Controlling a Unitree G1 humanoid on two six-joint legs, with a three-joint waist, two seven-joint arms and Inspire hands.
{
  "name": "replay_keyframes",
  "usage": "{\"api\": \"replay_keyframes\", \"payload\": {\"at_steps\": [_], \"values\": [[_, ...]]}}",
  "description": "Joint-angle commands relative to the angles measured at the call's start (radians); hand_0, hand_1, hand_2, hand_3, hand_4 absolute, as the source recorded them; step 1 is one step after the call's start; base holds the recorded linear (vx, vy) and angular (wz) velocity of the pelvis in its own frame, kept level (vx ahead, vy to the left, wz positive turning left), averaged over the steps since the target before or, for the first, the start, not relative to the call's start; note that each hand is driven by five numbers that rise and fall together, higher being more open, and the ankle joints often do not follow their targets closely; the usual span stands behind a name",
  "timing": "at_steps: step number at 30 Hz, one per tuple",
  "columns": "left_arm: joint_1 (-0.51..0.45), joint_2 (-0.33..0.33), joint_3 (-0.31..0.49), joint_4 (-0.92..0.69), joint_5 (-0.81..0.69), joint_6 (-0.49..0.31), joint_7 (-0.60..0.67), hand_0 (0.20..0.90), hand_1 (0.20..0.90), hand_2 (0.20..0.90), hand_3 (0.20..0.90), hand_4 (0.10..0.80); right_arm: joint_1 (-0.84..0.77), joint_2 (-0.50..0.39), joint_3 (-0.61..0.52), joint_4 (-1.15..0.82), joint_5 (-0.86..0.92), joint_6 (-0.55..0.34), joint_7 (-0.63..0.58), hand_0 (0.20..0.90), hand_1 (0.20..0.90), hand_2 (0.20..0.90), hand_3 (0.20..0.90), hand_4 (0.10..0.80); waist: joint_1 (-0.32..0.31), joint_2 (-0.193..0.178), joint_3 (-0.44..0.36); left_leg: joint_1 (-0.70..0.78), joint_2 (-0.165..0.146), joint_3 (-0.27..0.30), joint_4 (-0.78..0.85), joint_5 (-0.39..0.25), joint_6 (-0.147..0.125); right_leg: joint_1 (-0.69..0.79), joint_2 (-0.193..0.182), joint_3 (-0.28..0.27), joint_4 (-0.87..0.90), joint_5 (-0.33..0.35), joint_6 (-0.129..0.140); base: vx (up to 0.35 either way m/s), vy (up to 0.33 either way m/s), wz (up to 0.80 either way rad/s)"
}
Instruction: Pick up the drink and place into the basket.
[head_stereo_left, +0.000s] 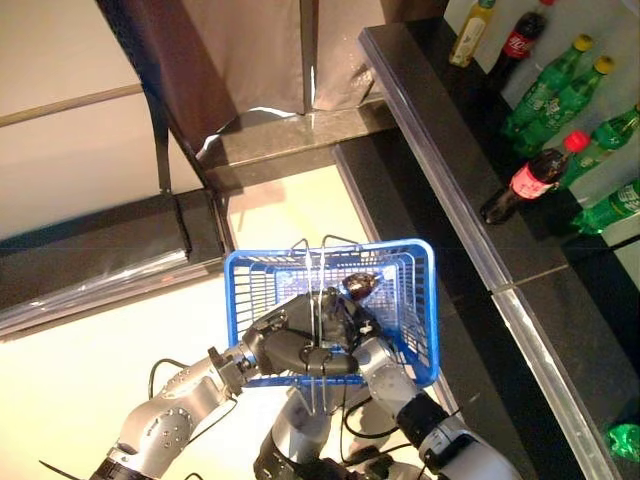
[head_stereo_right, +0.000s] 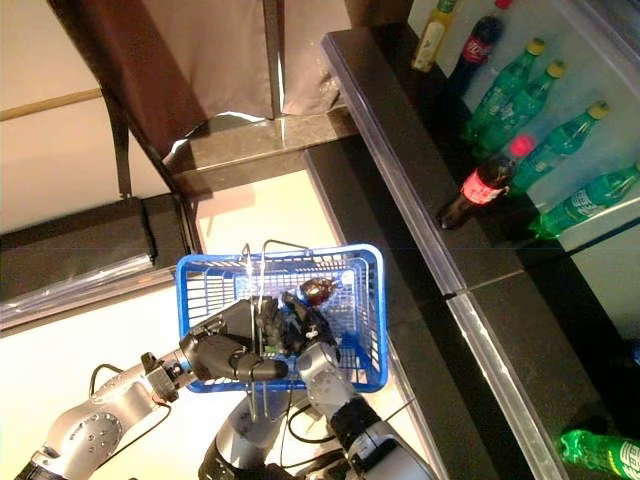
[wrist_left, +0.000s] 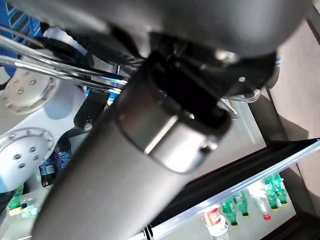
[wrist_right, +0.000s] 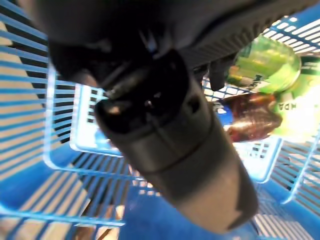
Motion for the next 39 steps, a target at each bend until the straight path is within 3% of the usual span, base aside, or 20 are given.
{"api": "replay_keyframes", "payload": {"at_steps": [1,4,8,9,11,12,22,29,39], "values": [[-0.037,-0.13,0.072,-0.313,-0.188,-0.188,-0.201,0.3,0.3,0.3,0.2,0.1,0.023,-0.002,0.02,-0.171,-0.093,-0.005,0.081,0.9,0.9,0.9,0.9,0.8,-0.066,-0.007,-0.119,-0.01,-0.036,-0.004,0.071,-0.065,0.047,0.023,0.08,0.011,-0.141,0.196,-0.041,0.0,0.0,0.0],[-0.02,-0.135,0.079,-0.311,-0.175,-0.201,-0.202,0.3,0.3,0.3,0.2,0.1,0.064,-0.027,0.028,-0.252,-0.11,0.017,0.093,0.9,0.9,0.9,0.9,0.8,-0.079,-0.01,-0.118,-0.008,-0.032,0.003,0.069,-0.066,0.049,0.021,0.082,0.017,-0.143,0.196,-0.04,-0.02,-0.003,-0.08],[0.01,-0.139,0.106,-0.304,-0.171,-0.213,-0.195,0.3,0.3,0.3,0.2,0.1,0.139,-0.12,0.038,-0.43,-0.134,0.078,0.156,0.9,0.9,0.9,0.9,0.8,-0.102,-0.017,-0.118,-0.006,-0.026,0.017,0.062,-0.064,0.05,0.016,0.087,0.025,-0.146,0.198,-0.037,-0.041,0.007,-0.08],[0.022,-0.142,0.118,-0.298,-0.172,-0.216,-0.194,0.3,0.3,0.3,0.2,0.1,0.174,-0.164,0.04,-0.515,-0.135,0.097,0.179,0.9,0.9,0.9,0.9,0.8,-0.114,-0.016,-0.121,-0.016,-0.026,0.021,0.054,-0.038,0.054,0.007,0.088,0.013,-0.158,0.223,-0.042,-0.028,-0.006,-0.13],[0.036,-0.147,0.128,-0.292,-0.166,-0.222,-0.196,0.3,0.3,0.3,0.2,0.1,0.2,-0.195,0.04,-0.569,-0.135,0.109,0.2,0.9,0.9,0.9,0.9,0.8,-0.12,-0.024,-0.12,-0.005,-0.022,0.027,0.054,-0.061,0.049,0.013,0.09,0.03,-0.154,0.202,-0.031,-0.022,-0.007,-0.13],[0.056,-0.152,0.136,-0.288,-0.152,-0.24,-0.201,0.3,0.3,0.3,0.2,0.1,0.243,-0.239,0.032,-0.655,-0.117,0.127,0.227,0.9,0.9,0.9,0.9,0.8,-0.133,-0.025,-0.123,-0.014,-0.021,0.034,0.046,-0.037,0.055,0.006,0.092,0.019,-0.167,0.225,-0.036,-0.081,0.039,-0.04],[0.135,-0.152,0.154,-0.268,-0.143,-0.318,-0.217,0.3,0.3,0.3,0.2,0.1,0.39,-0.36,0.001,-0.899,-0.103,0.188,0.391,0.9,0.9,0.9,0.9,0.8,-0.182,-0.04,-0.126,0.002,-0.006,0.076,0.036,-0.043,0.055,0.005,0.102,0.049,-0.18,0.223,-0.031,-0.029,0.002,-0.09],[0.171,-0.127,0.182,-0.204,-0.053,-0.396,-0.091,0.3,0.3,0.3,0.2,0.1,0.448,-0.443,-0.015,-0.981,-0.131,0.242,0.559,0.9,0.9,0.9,0.9,0.8,-0.208,-0.064,-0.16,0.034,0.004,0.098,0.019,-0.048,0.049,0.021,0.114,0.075,-0.203,0.223,-0.025,0.008,-0.018,-0.07],[0.223,-0.149,0.173,-0.074,0.063,-0.42,0.162,0.3,0.3,0.3,0.2,0.1,0.503,-0.51,-0.062,-1.007,-0.226,0.203,0.731,0.9,0.9,0.9,0.9,0.8,-0.268,-0.078,-0.224,0.104,0.032,0.147,-0.034,-0.051,0.043,0.053,0.13,0.123,-0.259,0.235,-0.018,-0.005,-0.017,-0.15]]}}
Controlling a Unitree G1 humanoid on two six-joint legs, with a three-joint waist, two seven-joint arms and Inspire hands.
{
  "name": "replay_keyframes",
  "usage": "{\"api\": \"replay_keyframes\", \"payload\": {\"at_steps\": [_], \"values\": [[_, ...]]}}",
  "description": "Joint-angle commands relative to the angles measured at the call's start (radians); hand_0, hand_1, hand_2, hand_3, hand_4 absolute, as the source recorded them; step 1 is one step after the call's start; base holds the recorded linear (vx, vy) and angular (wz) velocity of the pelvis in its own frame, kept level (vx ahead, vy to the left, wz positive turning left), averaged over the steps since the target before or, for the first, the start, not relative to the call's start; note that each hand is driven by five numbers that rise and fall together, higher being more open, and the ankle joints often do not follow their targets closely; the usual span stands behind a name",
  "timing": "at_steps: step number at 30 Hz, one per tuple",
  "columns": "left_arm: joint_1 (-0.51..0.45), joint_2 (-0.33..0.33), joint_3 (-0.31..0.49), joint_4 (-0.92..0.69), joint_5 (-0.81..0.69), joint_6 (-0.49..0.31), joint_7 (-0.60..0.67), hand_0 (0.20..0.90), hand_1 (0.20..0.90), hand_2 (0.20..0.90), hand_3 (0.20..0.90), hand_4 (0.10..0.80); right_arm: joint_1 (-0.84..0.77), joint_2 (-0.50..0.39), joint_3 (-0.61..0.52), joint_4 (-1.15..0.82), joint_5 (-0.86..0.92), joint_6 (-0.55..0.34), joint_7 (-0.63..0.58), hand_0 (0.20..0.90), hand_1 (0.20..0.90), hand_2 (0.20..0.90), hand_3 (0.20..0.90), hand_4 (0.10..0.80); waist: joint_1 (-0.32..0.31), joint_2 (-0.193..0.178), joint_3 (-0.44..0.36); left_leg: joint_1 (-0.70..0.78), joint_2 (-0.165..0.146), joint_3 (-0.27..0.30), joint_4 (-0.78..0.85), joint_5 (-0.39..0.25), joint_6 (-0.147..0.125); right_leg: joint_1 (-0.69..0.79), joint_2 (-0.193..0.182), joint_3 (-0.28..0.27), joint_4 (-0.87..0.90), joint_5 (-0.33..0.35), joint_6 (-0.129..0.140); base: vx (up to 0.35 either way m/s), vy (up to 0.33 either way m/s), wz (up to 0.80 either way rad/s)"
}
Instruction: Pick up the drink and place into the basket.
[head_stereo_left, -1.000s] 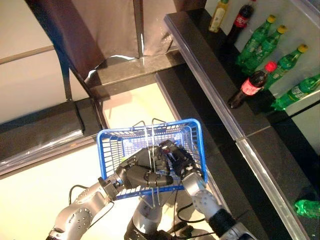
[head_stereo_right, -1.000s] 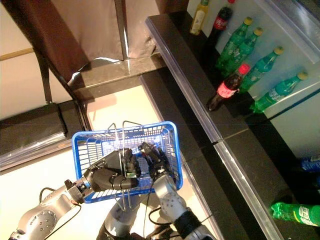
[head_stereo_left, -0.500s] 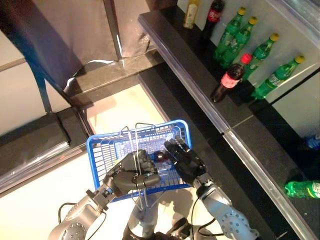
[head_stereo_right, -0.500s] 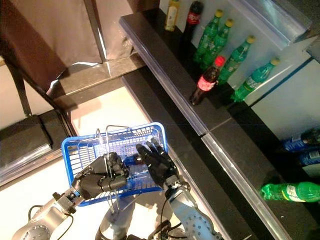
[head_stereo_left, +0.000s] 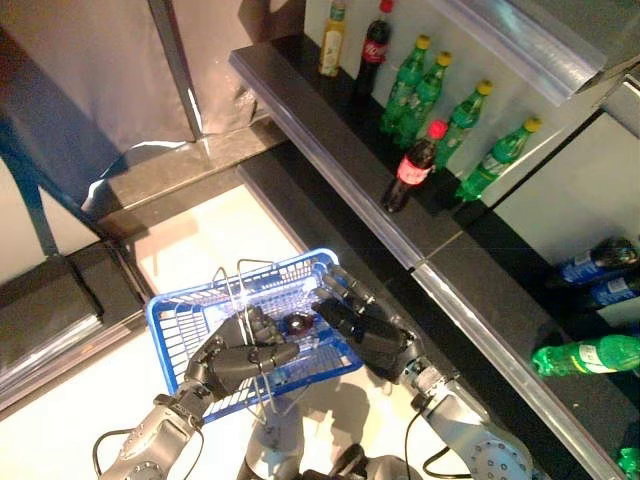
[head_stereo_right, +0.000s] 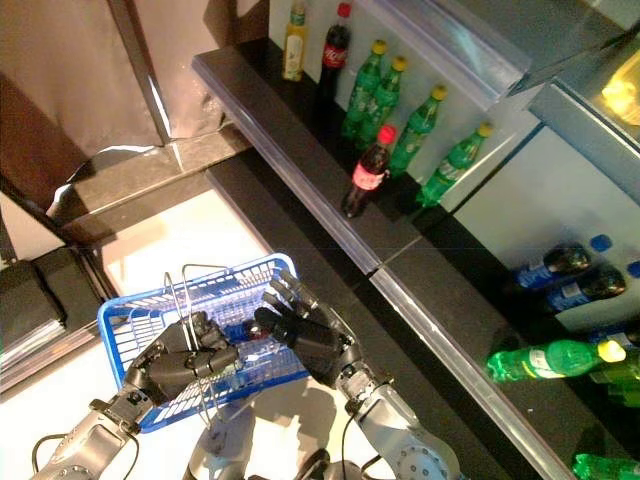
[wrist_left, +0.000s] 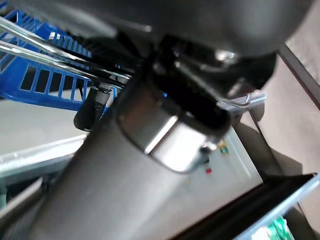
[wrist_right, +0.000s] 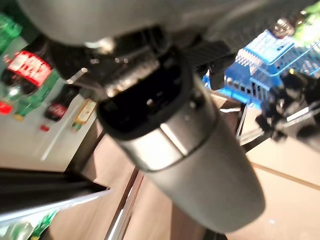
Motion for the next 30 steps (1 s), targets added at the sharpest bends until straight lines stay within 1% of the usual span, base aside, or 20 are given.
{"api": "replay_keyframes", "payload": {"at_steps": [1,3,4,5,6,11,12,13,14,15,18,20,21,23,24,25,26,28,29,30], "values": [[-0.04,-0.067,-0.012,-0.184,0.014,-0.222,-0.016,0.3,0.3,0.3,0.2,0.1,0.009,-0.043,-0.028,-0.097,-0.039,-0.068,0.137,0.9,0.9,0.9,0.9,0.8,-0.061,0.041,-0.172,0.043,-0.021,0.024,0.009,-0.042,0.026,0.026,0.065,0.019,-0.111,0.134,-0.021,-0.038,0.015,-0.23],[-0.038,-0.072,-0.019,-0.169,0.022,-0.218,0.015,0.3,0.3,0.3,0.2,0.1,0.014,-0.051,-0.037,-0.095,-0.035,-0.064,0.154,0.9,0.9,0.9,0.9,0.8,-0.07,0.043,-0.179,0.053,-0.016,0.035,0.0,-0.042,0.026,0.029,0.066,0.029,-0.119,0.136,-0.02,-0.047,0.012,-0.29],[-0.03,-0.076,-0.022,-0.145,0.032,-0.215,0.055,0.3,0.3,0.3,0.2,0.1,0.023,-0.062,-0.052,-0.092,-0.026,-0.053,0.187,0.9,0.9,0.9,0.9,0.8,-0.085,0.047,-0.188,0.066,-0.01,0.048,-0.015,-0.039,0.025,0.033,0.068,0.043,-0.131,0.14,-0.019,-0.046,0.008,-0.24],[-0.03,-0.077,-0.022,-0.14,0.033,-0.215,0.058,0.3,0.3,0.3,0.2,0.1,0.026,-0.062,-0.053,-0.091,-0.028,-0.053,0.191,0.9,0.9,0.9,0.9,0.8,-0.087,0.048,-0.189,0.069,-0.009,0.051,-0.018,-0.039,0.025,0.034,0.068,0.046,-0.132,0.141,-0.018,-0.072,0.011,-0.3],[-0.027,-0.081,-0.031,-0.108,0.046,-0.222,0.081,0.3,0.3,0.3,0.2,0.1,0.04,-0.07,-0.064,-0.085,-0.039,-0.045,0.21,0.9,0.9,0.9,0.9,0.8,-0.105,0.05,-0.202,0.081,-0.003,0.068,-0.033,-0.037,0.025,0.035,0.069,0.062,-0.144,0.145,-0.015,-0.072,0.004,-0.31],[-0.021,-0.097,-0.046,-0.022,0.048,-0.236,0.156,0.3,0.3,0.3,0.2,0.1,0.083,-0.084,-0.105,-0.041,-0.066,-0.024,0.204,0.9,0.9,0.9,0.9,0.8,-0.157,0.052,-0.229,0.106,0.018,0.121,-0.075,-0.028,0.022,0.028,0.073,0.106,-0.171,0.158,-0.011,-0.071,-0.006,-0.3],[-0.016,-0.103,-0.046,0.016,0.065,-0.261,0.176,0.3,0.3,0.3,0.2,0.1,0.112,-0.084,-0.126,-0.014,-0.079,-0.007,0.211,0.9,0.9,0.9,0.9,0.8,-0.181,0.053,-0.238,0.112,0.026,0.146,-0.086,-0.025,0.021,0.022,0.073,0.123,-0.178,0.161,-0.01,-0.052,-0.006,-0.28],[-0.016,-0.104,-0.047,0.017,0.065,-0.261,0.176,0.3,0.3,0.3,0.2,0.1,0.112,-0.084,-0.126,-0.014,-0.079,-0.007,0.211,0.9,0.9,0.9,0.9,0.8,-0.18,0.053,-0.238,0.112,0.027,0.146,-0.087,-0.025,0.021,0.022,0.073,0.124,-0.178,0.162,-0.01,-0.106,-0.032,-0.32],[-0.013,-0.104,-0.046,0.061,0.067,-0.276,0.209,0.3,0.3,0.3,0.2,0.1,0.147,-0.08,-0.148,0.019,-0.119,-0.009,0.201,0.9,0.9,0.9,0.9,0.8,-0.206,0.053,-0.245,0.115,0.037,0.172,-0.095,-0.021,0.019,0.013,0.074,0.142,-0.184,0.166,-0.009,-0.077,-0.035,-0.32],[-0.012,-0.105,-0.046,0.071,0.063,-0.279,0.213,0.3,0.3,0.3,0.2,0.1,0.155,-0.079,-0.153,0.026,-0.131,-0.008,0.192,0.9,0.9,0.9,0.9,0.8,-0.211,0.053,-0.246,0.116,0.039,0.177,-0.096,-0.021,0.019,0.011,0.074,0.145,-0.185,0.167,-0.008,-0.124,-0.064,-0.41],[-0.026,-0.121,-0.047,0.173,0.066,-0.299,0.265,0.3,0.3,0.3,0.2,0.1,0.186,-0.056,-0.166,0.113,-0.255,-0.01,0.123,0.9,0.9,0.9,0.9,0.8,-0.252,0.058,-0.254,0.122,0.057,0.217,-0.112,-0.015,0.013,-0.002,0.078,0.167,-0.192,0.168,-0.012,-0.112,-0.071,-0.35],[-0.039,-0.135,-0.048,0.235,0.075,-0.304,0.3,0.3,0.3,0.3,0.2,0.1,0.189,-0.039,-0.168,0.18,-0.291,-0.016,0.088,0.9,0.9,0.9,0.9,0.8,-0.271,0.063,-0.256,0.123,0.07,0.233,-0.119,-0.008,0.006,-0.009,0.085,0.176,-0.191,0.164,-0.018,-0.115,-0.093,-0.35],[-0.052,-0.145,-0.048,0.279,0.043,-0.292,0.329,0.3,0.3,0.3,0.2,0.1,0.184,-0.028,-0.164,0.22,-0.318,-0.012,0.065,0.9,0.9,0.9,0.9,0.8,-0.28,0.068,-0.258,0.124,0.077,0.24,-0.122,-0.005,0.002,-0.014,0.089,0.183,-0.191,0.162,-0.022,-0.112,-0.111,-0.31],[-0.069,-0.179,-0.044,0.373,0.006,-0.3,0.342,0.3,0.3,0.3,0.2,0.1,0.175,-0.011,-0.153,0.298,-0.394,-0.018,0.039,0.9,0.9,0.9,0.9,0.8,-0.292,0.074,-0.26,0.12,0.09,0.247,-0.119,0.0,-0.008,-0.022,0.097,0.19,-0.182,0.154,-0.031,-0.103,-0.127,-0.37],[-0.09,-0.209,-0.036,0.476,-0.003,-0.318,0.347,0.3,0.3,0.3,0.2,0.1,0.158,0.0,-0.139,0.39,-0.492,-0.046,-0.002,0.9,0.9,0.9,0.9,0.8,-0.302,0.081,-0.26,0.116,0.104,0.25,-0.116,0.007,-0.018,-0.031,0.105,0.197,-0.171,0.146,-0.041,-0.094,-0.135,-0.36],[-0.099,-0.22,-0.034,0.507,-0.004,-0.321,0.356,0.3,0.3,0.3,0.2,0.1,0.15,0.005,-0.133,0.421,-0.525,-0.035,-0.035,0.9,0.9,0.9,0.9,0.8,-0.306,0.084,-0.259,0.115,0.11,0.251,-0.114,0.009,-0.022,-0.035,0.108,0.2,-0.165,0.143,-0.044,-0.14,-0.198,-0.42],[-0.12,-0.261,-0.026,0.602,0.007,-0.34,0.367,0.3,0.3,0.3,0.2,0.1,0.123,0.022,-0.127,0.563,-0.626,-0.019,-0.114,0.9,0.9,0.9,0.9,0.8,-0.316,0.094,-0.254,0.108,0.137,0.257,-0.113,0.026,-0.036,-0.045,0.123,0.205,-0.152,0.135,-0.061,-0.109,-0.139,-0.3],[-0.131,-0.283,-0.019,0.648,-0.016,-0.345,0.369,0.3,0.3,0.3,0.2,0.1,0.108,0.025,-0.128,0.629,-0.66,-0.021,-0.115,0.9,0.9,0.9,0.9,0.8,-0.323,0.101,-0.247,0.106,0.154,0.264,-0.112,0.038,-0.041,-0.051,0.13,0.21,-0.144,0.13,-0.069,-0.095,-0.111,-0.21],[-0.137,-0.3,-0.002,0.689,-0.064,-0.345,0.374,0.3,0.3,0.3,0.2,0.1,0.103,0.029,-0.132,0.693,-0.625,-0.015,-0.102,0.9,0.9,0.9,0.9,0.8,-0.329,0.106,-0.244,0.099,0.172,0.266,-0.107,0.059,-0.049,-0.058,0.139,0.216,-0.145,0.13,-0.075,-0.092,-0.146,-0.27],[-0.141,-0.312,0.019,0.727,-0.089,-0.347,0.377,0.3,0.3,0.3,0.2,0.1,0.102,0.042,-0.142,0.748,-0.658,-0.017,-0.11,0.9,0.9,0.9,0.9,0.8,-0.333,0.107,-0.243,0.092,0.181,0.261,-0.096,0.071,-0.052,-0.061,0.144,0.223,-0.147,0.131,-0.076,-0.078,-0.146,-0.35]]}}
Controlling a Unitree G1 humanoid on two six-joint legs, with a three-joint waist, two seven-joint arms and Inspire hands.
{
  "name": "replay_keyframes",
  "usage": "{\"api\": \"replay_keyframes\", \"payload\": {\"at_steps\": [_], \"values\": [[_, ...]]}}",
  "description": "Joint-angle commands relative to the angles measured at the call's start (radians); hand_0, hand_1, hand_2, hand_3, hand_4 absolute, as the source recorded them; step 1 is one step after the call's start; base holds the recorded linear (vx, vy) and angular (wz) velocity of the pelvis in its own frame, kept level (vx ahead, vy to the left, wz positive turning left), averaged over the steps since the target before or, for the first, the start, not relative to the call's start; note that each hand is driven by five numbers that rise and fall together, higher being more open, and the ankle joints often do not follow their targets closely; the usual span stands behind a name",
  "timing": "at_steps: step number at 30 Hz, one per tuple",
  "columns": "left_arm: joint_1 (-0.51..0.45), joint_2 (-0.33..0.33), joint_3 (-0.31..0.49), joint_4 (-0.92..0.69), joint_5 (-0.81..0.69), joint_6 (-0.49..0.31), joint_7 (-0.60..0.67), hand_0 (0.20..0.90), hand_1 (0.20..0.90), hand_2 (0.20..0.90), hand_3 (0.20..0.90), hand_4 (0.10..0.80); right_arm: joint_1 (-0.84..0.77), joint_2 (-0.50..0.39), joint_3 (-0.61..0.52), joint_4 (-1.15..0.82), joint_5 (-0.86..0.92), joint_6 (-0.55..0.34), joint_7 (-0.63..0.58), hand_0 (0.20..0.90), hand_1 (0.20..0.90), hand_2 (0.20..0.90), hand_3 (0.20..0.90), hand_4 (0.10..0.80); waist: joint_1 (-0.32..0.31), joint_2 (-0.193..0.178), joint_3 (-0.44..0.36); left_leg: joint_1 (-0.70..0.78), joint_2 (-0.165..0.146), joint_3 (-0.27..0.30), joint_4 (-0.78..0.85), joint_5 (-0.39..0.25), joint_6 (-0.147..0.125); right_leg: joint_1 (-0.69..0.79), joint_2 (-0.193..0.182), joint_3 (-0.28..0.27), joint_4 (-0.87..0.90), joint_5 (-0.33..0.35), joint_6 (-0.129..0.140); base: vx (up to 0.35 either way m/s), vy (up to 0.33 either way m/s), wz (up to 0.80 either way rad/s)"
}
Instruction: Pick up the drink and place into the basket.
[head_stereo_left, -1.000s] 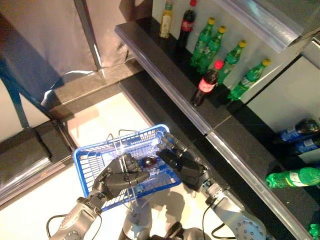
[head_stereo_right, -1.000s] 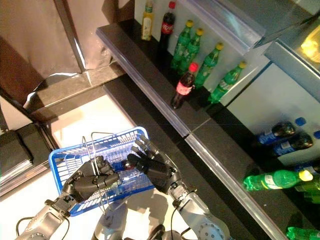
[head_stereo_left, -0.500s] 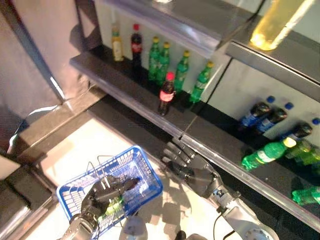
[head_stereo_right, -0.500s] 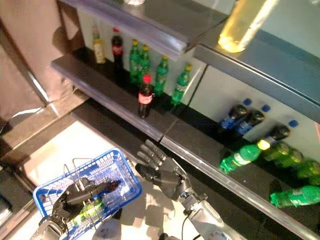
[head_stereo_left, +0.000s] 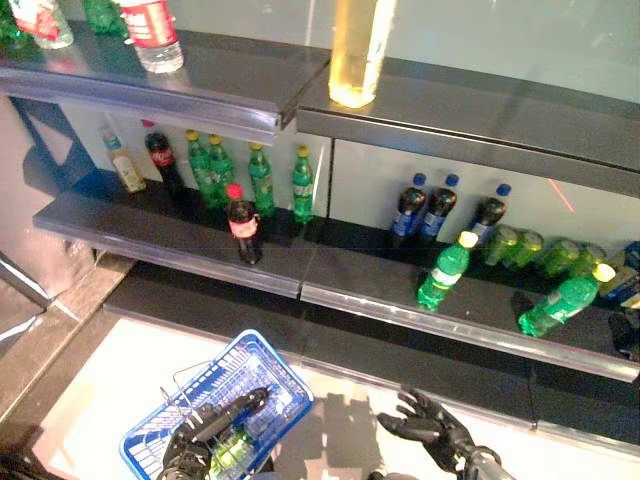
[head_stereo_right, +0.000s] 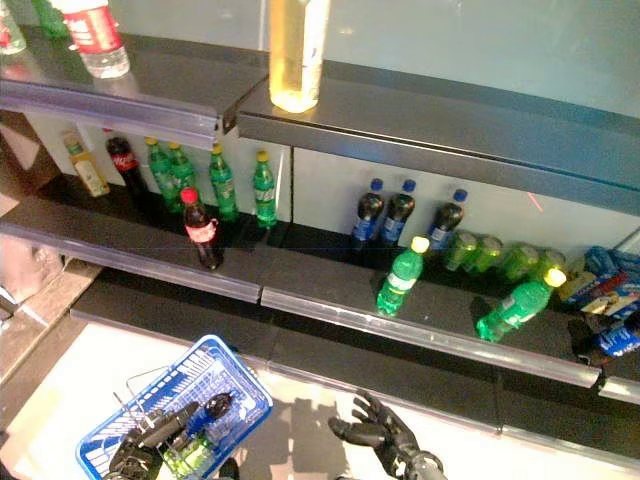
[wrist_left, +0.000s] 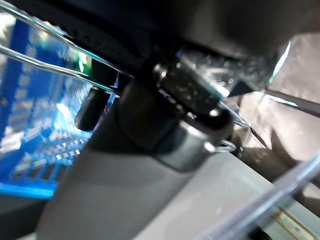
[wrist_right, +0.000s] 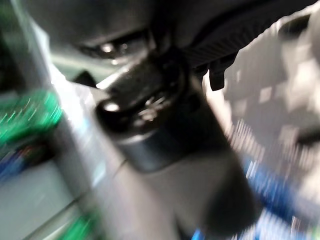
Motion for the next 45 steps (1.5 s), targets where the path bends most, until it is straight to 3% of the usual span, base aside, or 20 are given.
{"api": "replay_keyframes", "payload": {"at_steps": [1,3,5,6,7,11,19,22,27,28,30,33,35,37,38,39,40,41,44,45], "values": [[-0.033,-0.044,0.01,-0.118,-0.077,-0.115,-0.057,0.3,0.3,0.3,0.2,0.1,-0.028,-0.007,-0.033,-0.048,-0.091,-0.051,-0.028,0.9,0.9,0.9,0.9,0.8,0.009,0.0,0.015,-0.052,0.05,-0.054,0.064,0.042,-0.029,0.033,0.046,-0.008,-0.057,0.032,-0.043,-0.068,-0.146,-0.3],[-0.044,-0.07,0.045,-0.064,-0.106,-0.117,-0.054,0.3,0.3,0.3,0.2,0.1,-0.05,0.003,-0.035,0.039,-0.173,-0.046,-0.035,0.9,0.9,0.9,0.9,0.8,0.016,-0.006,0.016,-0.069,0.033,-0.105,0.094,0.035,-0.018,0.03,0.046,0.014,-0.077,0.045,-0.043,-0.062,-0.134,-0.35],[-0.049,-0.087,0.068,-0.034,-0.123,-0.12,-0.037,0.3,0.3,0.3,0.2,0.1,-0.062,0.017,-0.045,0.118,-0.249,-0.037,-0.03,0.9,0.9,0.9,0.9,0.8,0.027,-0.021,0.022,-0.097,-0.034,-0.167,0.186,-0.026,0.015,0.035,0.041,0.047,-0.106,0.06,-0.044,-0.079,-0.168,-0.63],[-0.056,-0.098,0.083,-0.004,-0.13,-0.13,-0.042,0.3,0.3,0.3,0.2,0.1,-0.078,0.031,-0.047,0.205,-0.306,-0.081,-0.019,0.9,0.9,0.9,0.9,0.8,0.033,-0.038,0.02,-0.111,-0.128,-0.176,0.285,-0.138,0.061,0.033,0.025,0.057,-0.129,0.075,-0.042,-0.093,-0.148,-0.71],[-0.062,-0.101,0.089,0.01,-0.125,-0.137,-0.036,0.3,0.3,0.3,0.2,0.1,-0.085,0.037,-0.046,0.255,-0.339,-0.103,-0.018,0.9,0.9,0.9,0.9,0.8,0.038,-0.045,0.013,-0.121,-0.194,-0.187,0.328,-0.18,0.086,0.027,0.019,0.06,-0.142,0.088,-0.039,-0.083,-0.114,-0.88],[-0.085,-0.109,0.094,0.062,-0.114,-0.126,-0.011,0.3,0.3,0.3,0.2,0.1,-0.101,0.058,-0.067,0.383,-0.363,-0.118,-0.055,0.9,0.9,0.9,0.9,0.8,0.044,-0.045,-0.001,-0.121,-0.31,-0.185,0.375,-0.242,0.118,0.026,0.029,0.064,-0.175,0.128,-0.022,-0.028,-0.035,-0.87],[-0.108,-0.096,0.091,0.203,-0.041,-0.123,-0.017,0.3,0.3,0.3,0.2,0.1,-0.119,0.135,-0.097,0.53,-0.355,-0.184,-0.13,0.9,0.9,0.9,0.9,0.8,0.02,-0.023,-0.039,-0.007,-0.292,-0.164,0.128,-0.225,0.138,0.03,0.076,0.081,-0.184,0.122,-0.013,0.013,0.041,-0.15],[-0.094,-0.094,0.121,0.214,-0.027,-0.127,-0.005,0.3,0.3,0.3,0.2,0.1,-0.124,0.153,-0.079,0.536,-0.425,-0.149,-0.138,0.9,0.9,0.9,0.9,0.8,0.044,-0.014,-0.046,0.012,-0.278,-0.113,0.086,-0.209,0.134,0.027,0.042,-0.025,-0.151,0.116,0.001,-0.044,-0.071,-0.6],[-0.124,-0.054,0.123,0.236,-0.01,-0.093,-0.023,0.3,0.3,0.3,0.2,0.1,-0.144,0.178,-0.068,0.6,-0.39,-0.155,-0.161,0.9,0.9,0.9,0.9,0.8,0.041,0.002,-0.052,0.022,-0.248,-0.109,0.072,-0.199,0.148,0.0,-0.042,0.013,-0.084,0.139,0.04,-0.099,-0.271,-0.35],[-0.133,-0.046,0.135,0.242,-0.006,-0.081,-0.014,0.3,0.3,0.3,0.2,0.1,-0.16,0.183,-0.069,0.623,-0.4,-0.152,-0.168,0.9,0.9,0.9,0.9,0.8,0.043,0.005,-0.051,0.027,-0.227,-0.09,0.085,-0.206,0.142,-0.011,-0.085,0.002,-0.076,0.167,0.06,-0.134,-0.53,0.1],[-0.133,-0.04,0.148,0.234,-0.01,-0.074,0.009,0.3,0.3,0.3,0.2,0.1,-0.172,0.183,-0.063,0.626,-0.421,-0.141,-0.163,0.9,0.9,0.9,0.9,0.8,0.049,0.009,-0.047,0.038,-0.202,-0.066,0.088,-0.209,0.133,-0.017,-0.105,-0.03,-0.067,0.169,0.07,-0.066,-0.329,-0.12],[-0.128,-0.033,0.162,0.22,0.001,-0.07,0.044,0.3,0.3,0.3,0.2,0.1,-0.19,0.171,-0.036,0.611,-0.436,-0.132,-0.135,0.9,0.9,0.9,0.9,0.8,0.063,0.009,-0.044,0.049,-0.143,-0.007,0.093,-0.206,0.102,0.006,-0.1,-0.1,-0.097,0.138,0.053,-0.057,-0.514,-0.71],[-0.133,-0.03,0.152,0.223,0.003,-0.075,0.047,0.3,0.3,0.3,0.2,0.1,-0.189,0.163,-0.027,0.595,-0.43,-0.125,-0.124,0.9,0.9,0.9,0.9,0.8,0.054,-0.004,-0.036,0.034,-0.103,-0.005,0.138,-0.207,0.086,0.006,-0.055,-0.075,-0.089,0.108,0.022,-0.044,-0.6,-0.89],[-0.139,-0.036,0.154,0.233,-0.018,-0.084,0.042,0.3,0.3,0.3,0.2,0.1,-0.187,0.15,-0.017,0.585,-0.388,-0.132,-0.103,0.9,0.9,0.9,0.9,0.8,0.057,-0.034,-0.01,-0.027,-0.044,-0.011,0.282,-0.139,0.057,0.021,-0.015,-0.068,-0.106,0.098,-0.016,-0.026,-0.576,-0.79],[-0.139,-0.036,0.154,0.233,-0.018,-0.084,0.042,0.3,0.3,0.3,0.2,0.1,-0.187,0.15,-0.017,0.585,-0.388,-0.132,-0.103,0.9,0.9,0.9,0.9,0.8,0.057,-0.034,-0.01,-0.027,-0.044,-0.011,0.282,-0.139,0.057,0.021,-0.015,-0.068,-0.106,0.098,-0.016,-0.009,-0.724,-1.0],[-0.137,-0.048,0.152,0.237,-0.02,-0.08,0.048,0.3,0.3,0.3,0.2,0.1,-0.183,0.143,-0.032,0.6,-0.363,-0.141,-0.105,0.9,0.9,0.9,0.9,0.8,0.071,-0.063,0.023,-0.123,-0.023,-0.026,0.47,-0.074,0.062,0.048,0.02,-0.075,-0.125,0.098,-0.054,0.027,-0.663,-0.9],[-0.132,-0.053,0.15,0.242,-0.017,-0.077,0.034,0.3,0.3,0.3,0.2,0.1,-0.189,0.138,-0.043,0.616,-0.34,-0.149,-0.118,0.9,0.9,0.9,0.9,0.8,0.087,-0.073,0.033,-0.147,-0.077,-0.063,0.501,-0.111,0.091,0.058,0.019,-0.067,-0.131,0.104,-0.054,0.04,-0.706,-0.62],[-0.131,-0.054,0.15,0.243,-0.015,-0.078,0.031,0.3,0.3,0.3,0.2,0.1,-0.191,0.136,-0.045,0.619,-0.334,-0.153,-0.12,0.9,0.9,0.9,0.9,0.8,0.09,-0.074,0.035,-0.151,-0.087,-0.07,0.508,-0.121,0.098,0.061,0.019,-0.066,-0.131,0.104,-0.053,0.064,-0.252,-0.29],[-0.101,-0.072,0.149,0.262,-0.014,-0.103,-0.004,0.3,0.3,0.3,0.2,0.1,-0.225,0.113,-0.06,0.635,-0.327,-0.195,-0.1,0.9,0.9,0.9,0.9,0.8,0.128,-0.059,0.039,-0.161,-0.231,-0.131,0.461,-0.156,0.146,0.063,0.051,-0.04,-0.128,0.102,-0.05,0.152,-0.222,-0.74],[-0.093,-0.071,0.15,0.268,-0.011,-0.105,-0.011,0.3,0.3,0.3,0.2,0.1,-0.231,0.11,-0.064,0.636,-0.327,-0.199,-0.097,0.9,0.9,0.9,0.9,0.8,0.137,-0.049,0.041,-0.153,-0.25,-0.14,0.431,-0.153,0.145,0.07,0.066,-0.036,-0.125,0.099,-0.047,0.292,-0.255,-1.01]]}}
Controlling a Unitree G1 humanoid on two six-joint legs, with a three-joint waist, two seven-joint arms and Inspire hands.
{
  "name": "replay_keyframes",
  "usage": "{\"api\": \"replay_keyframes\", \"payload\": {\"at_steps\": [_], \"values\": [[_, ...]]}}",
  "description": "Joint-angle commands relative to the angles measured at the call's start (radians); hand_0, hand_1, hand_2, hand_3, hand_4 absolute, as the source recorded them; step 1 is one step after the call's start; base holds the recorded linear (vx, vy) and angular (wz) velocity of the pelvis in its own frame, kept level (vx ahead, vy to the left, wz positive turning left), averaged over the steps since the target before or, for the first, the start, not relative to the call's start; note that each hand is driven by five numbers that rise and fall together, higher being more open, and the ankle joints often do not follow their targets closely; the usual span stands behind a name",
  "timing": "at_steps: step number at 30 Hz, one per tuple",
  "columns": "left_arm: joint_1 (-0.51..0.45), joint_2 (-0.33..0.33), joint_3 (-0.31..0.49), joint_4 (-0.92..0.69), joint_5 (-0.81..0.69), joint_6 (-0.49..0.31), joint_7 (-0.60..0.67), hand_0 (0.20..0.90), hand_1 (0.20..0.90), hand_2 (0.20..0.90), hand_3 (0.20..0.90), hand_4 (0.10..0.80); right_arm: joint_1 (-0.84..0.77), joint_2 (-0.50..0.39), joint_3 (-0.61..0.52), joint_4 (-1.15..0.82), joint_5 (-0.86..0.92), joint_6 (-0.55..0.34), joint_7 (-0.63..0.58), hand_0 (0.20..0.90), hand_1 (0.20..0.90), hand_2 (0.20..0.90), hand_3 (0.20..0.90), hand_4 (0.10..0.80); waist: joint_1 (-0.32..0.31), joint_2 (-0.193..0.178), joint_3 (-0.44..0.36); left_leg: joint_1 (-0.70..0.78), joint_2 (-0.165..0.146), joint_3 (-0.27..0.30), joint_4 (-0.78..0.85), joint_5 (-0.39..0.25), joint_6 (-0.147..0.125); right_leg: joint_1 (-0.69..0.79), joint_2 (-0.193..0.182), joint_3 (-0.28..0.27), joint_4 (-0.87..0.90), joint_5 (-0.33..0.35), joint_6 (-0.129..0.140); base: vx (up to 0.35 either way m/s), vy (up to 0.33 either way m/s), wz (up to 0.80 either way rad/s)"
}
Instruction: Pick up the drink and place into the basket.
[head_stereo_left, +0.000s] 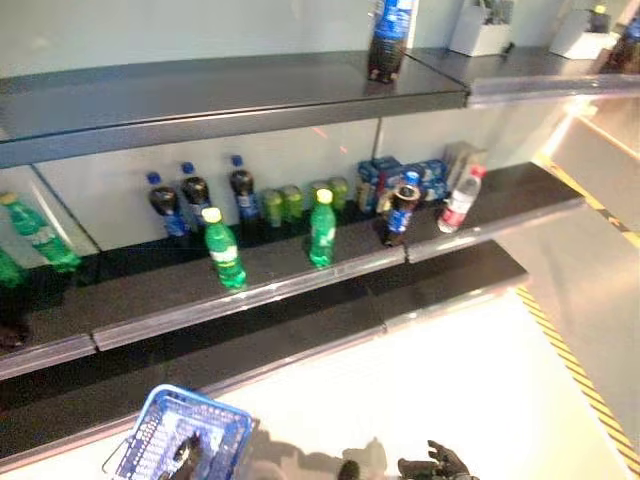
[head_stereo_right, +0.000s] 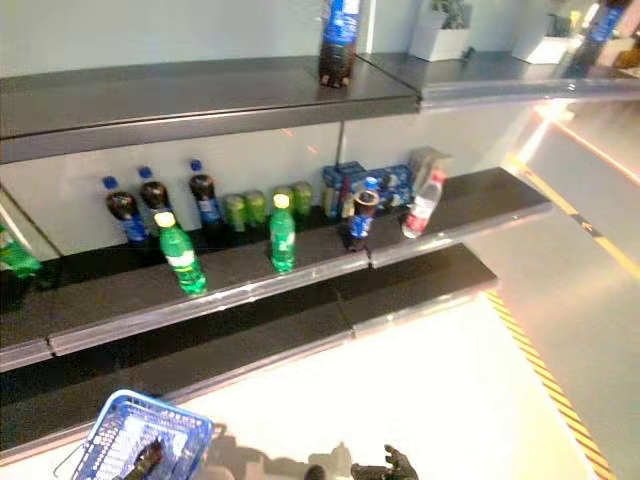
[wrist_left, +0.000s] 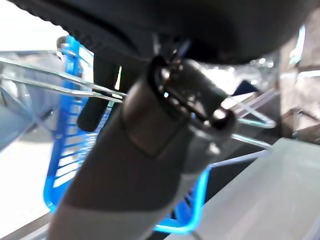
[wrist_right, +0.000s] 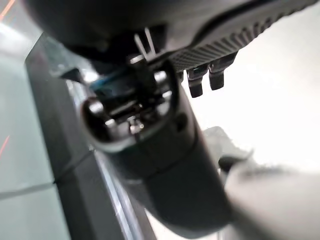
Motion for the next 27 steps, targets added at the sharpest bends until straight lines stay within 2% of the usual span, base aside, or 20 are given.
{"api": "replay_keyframes", "payload": {"at_steps": [1,2,5,7,8,10,11,12,13,14,16,17,18,20,22,23,24,25,26,27], "values": [[0.004,-0.007,-0.017,-0.082,0.055,-0.087,-0.078,0.3,0.3,0.3,0.2,0.1,-0.034,-0.056,0.001,-0.014,0.022,-0.051,0.009,0.9,0.9,0.9,0.9,0.8,0.013,0.05,0.044,-0.014,-0.132,0.006,-0.138,0.064,0.096,0.148,0.027,0.015,-0.061,0.028,0.15,0.342,-0.236,-0.9],[0.007,-0.004,-0.015,-0.074,0.066,-0.091,-0.069,0.3,0.3,0.3,0.2,0.1,-0.045,-0.056,0.011,-0.029,0.016,-0.034,0.007,0.9,0.9,0.9,0.9,0.8,0.03,0.067,0.044,-0.046,-0.164,0.003,-0.205,0.1,0.084,0.167,0.059,0.025,-0.064,0.011,0.152,0.344,-0.218,-0.81],[0.012,-0.004,-0.009,-0.067,0.068,-0.104,-0.068,0.3,0.3,0.3,0.2,0.1,-0.049,-0.052,0.028,-0.051,-0.005,-0.01,0.005,0.9,0.9,0.9,0.9,0.8,0.052,0.087,0.044,-0.089,-0.184,0.051,-0.29,0.146,0.067,0.198,0.095,0.022,-0.059,-0.018,0.148,0.354,-0.149,-0.57],[0.016,-0.001,0.002,-0.074,0.063,-0.103,-0.068,0.3,0.3,0.3,0.2,0.1,-0.04,-0.045,0.044,-0.084,-0.03,0.013,0.004,0.9,0.9,0.9,0.9,0.8,0.071,0.09,0.037,-0.128,-0.187,0.125,-0.317,0.175,0.058,0.224,0.12,0.003,-0.034,-0.046,0.144,0.428,-0.19,-0.62],[0.015,-0.001,0.005,-0.074,0.055,-0.102,-0.07,0.3,0.3,0.3,0.2,0.1,-0.039,-0.041,0.053,-0.093,-0.027,0.023,-0.001,0.9,0.9,0.9,0.9,0.8,0.077,0.089,0.033,-0.134,-0.193,0.148,-0.322,0.169,0.063,0.228,0.129,-0.006,-0.014,-0.053,0.145,0.486,-0.19,-0.67],[0.017,0.003,0.027,-0.066,0.054,-0.101,-0.059,0.3,0.3,0.3,0.2,0.1,-0.044,-0.02,0.074,-0.098,-0.029,0.054,-0.005,0.9,0.9,0.9,0.9,0.8,0.095,0.068,0.015,-0.106,-0.226,0.113,-0.324,0.112,0.1,0.234,0.146,-0.004,0.078,-0.076,0.154,0.487,-0.159,-0.02],[0.015,0.004,0.038,-0.057,0.06,-0.101,-0.048,0.3,0.3,0.3,0.2,0.1,-0.046,-0.012,0.078,-0.09,-0.03,0.062,-0.004,0.9,0.9,0.9,0.9,0.8,0.102,0.056,0.009,-0.095,-0.239,0.093,-0.324,0.094,0.114,0.238,0.146,0.005,0.119,-0.058,0.169,0.431,-0.103,0.59],[0.008,0.006,0.062,-0.036,0.067,-0.105,-0.039,0.3,0.3,0.3,0.2,0.1,-0.048,0.001,0.078,-0.073,-0.043,0.073,0.004,0.9,0.9,0.9,0.9,0.8,0.109,0.033,0.002,-0.079,-0.259,0.077,-0.319,0.068,0.141,0.241,0.144,0.026,0.203,0.018,0.214,0.357,-0.079,0.42],[0.006,0.008,0.07,-0.029,0.063,-0.108,-0.042,0.3,0.3,0.3,0.2,0.1,-0.048,0.005,0.079,-0.066,-0.052,0.071,0.01,0.9,0.9,0.9,0.9,0.8,0.111,0.026,-0.001,-0.071,-0.26,0.077,-0.319,0.058,0.153,0.236,0.146,0.036,0.247,0.055,0.234,0.365,-0.084,0.25],[-0.001,0.013,0.08,-0.015,0.045,-0.118,-0.058,0.3,0.3,0.3,0.2,0.1,-0.046,0.009,0.078,-0.054,-0.069,0.055,0.024,0.9,0.9,0.9,0.9,0.8,0.109,0.023,-0.009,-0.052,-0.247,0.074,-0.327,0.048,0.169,0.217,0.155,0.051,0.348,0.137,0.271,0.247,-0.059,-0.02],[-0.011,0.027,0.073,-0.012,0.025,-0.125,-0.094,0.3,0.3,0.3,0.2,0.1,-0.031,0.012,0.082,-0.044,-0.097,0.025,0.044,0.9,0.9,0.9,0.9,0.8,0.095,0.029,-0.016,-0.014,-0.213,0.05,-0.334,0.038,0.175,0.154,0.167,0.074,0.528,0.228,0.315,0.346,-0.122,-0.06],[-0.012,0.028,0.07,-0.013,0.022,-0.126,-0.097,0.3,0.3,0.3,0.2,0.1,-0.03,0.012,0.083,-0.044,-0.098,0.029,0.047,0.9,0.9,0.9,0.9,0.8,0.093,0.028,-0.017,-0.012,-0.212,0.048,-0.333,0.038,0.175,0.144,0.165,0.077,0.539,0.229,0.316,0.352,-0.166,0.0],[-0.02,0.029,0.055,-0.023,0.013,-0.128,-0.105,0.3,0.3,0.3,0.2,0.1,-0.029,0.012,0.089,-0.037,-0.096,0.037,0.046,0.9,0.9,0.9,0.9,0.8,0.082,0.025,-0.017,-0.003,-0.208,0.038,-0.327,0.03,0.173,0.114,0.146,0.087,0.523,0.216,0.31,0.322,-0.192,0.12],[-0.05,0.032,0.005,-0.054,0.007,-0.127,-0.119,0.3,0.3,0.3,0.2,0.1,-0.033,0.005,0.08,-0.012,-0.074,0.022,0.034,0.9,0.9,0.9,0.9,0.8,0.06,0.031,-0.008,0.004,-0.203,-0.017,-0.298,0.012,0.167,0.085,0.047,0.075,0.377,0.099,0.254,0.388,-0.284,0.6],[-0.075,0.035,-0.03,-0.077,0.01,-0.115,-0.124,0.3,0.3,0.3,0.2,0.1,-0.048,-0.005,0.065,-0.009,-0.05,0.009,0.029,0.9,0.9,0.9,0.9,0.8,0.038,0.05,0.002,0.027,-0.195,-0.073,-0.29,-0.003,0.159,0.026,-0.035,0.093,0.213,0.097,0.235,0.221,-0.265,0.82],[-0.083,0.036,-0.044,-0.085,0.009,-0.11,-0.126,0.3,0.3,0.3,0.2,0.1,-0.053,-0.008,0.062,-0.01,-0.041,0.008,0.025,0.9,0.9,0.9,0.9,0.8,0.028,0.055,0.007,0.037,-0.193,-0.09,-0.291,-0.014,0.158,0.0,-0.06,0.108,0.174,0.11,0.236,0.243,-0.399,0.68],[-0.1,0.039,-0.07,-0.099,0.011,-0.1,-0.134,0.3,0.3,0.3,0.2,0.1,-0.06,-0.014,0.057,-0.019,-0.015,0.009,0.007,0.9,0.9,0.9,0.9,0.8,-0.005,0.055,0.021,0.07,-0.188,-0.13,-0.288,-0.062,0.149,-0.073,-0.14,0.178,0.039,0.173,0.252,0.215,-0.341,0.68],[-0.101,0.039,-0.071,-0.099,0.012,-0.1,-0.135,0.3,0.3,0.3,0.2,0.1,-0.06,-0.015,0.057,-0.019,-0.014,0.01,0.006,0.9,0.9,0.9,0.9,0.8,-0.011,0.058,0.025,0.077,-0.186,-0.138,-0.283,-0.073,0.149,-0.067,-0.146,0.179,0.021,0.182,0.254,0.37,-0.586,1.45],[-0.113,0.05,-0.08,-0.118,0.017,-0.085,-0.126,0.3,0.3,0.3,0.2,0.1,-0.066,-0.014,0.053,-0.024,-0.002,0.013,-0.002,0.9,0.9,0.9,0.9,0.8,-0.031,0.054,0.036,0.112,-0.171,-0.178,-0.28,-0.123,0.136,-0.112,-0.207,0.239,-0.088,0.261,0.283,0.269,-0.417,1.51],[-0.114,0.053,-0.08,-0.122,0.014,-0.081,-0.124,0.3,0.3,0.3,0.2,0.1,-0.068,-0.014,0.053,-0.024,-0.005,0.015,-0.001,0.9,0.9,0.9,0.9,0.8,-0.035,0.056,0.039,0.121,-0.163,-0.188,-0.277,-0.136,0.133,-0.113,-0.214,0.244,-0.109,0.275,0.288,0.366,-0.682,2.02]]}}
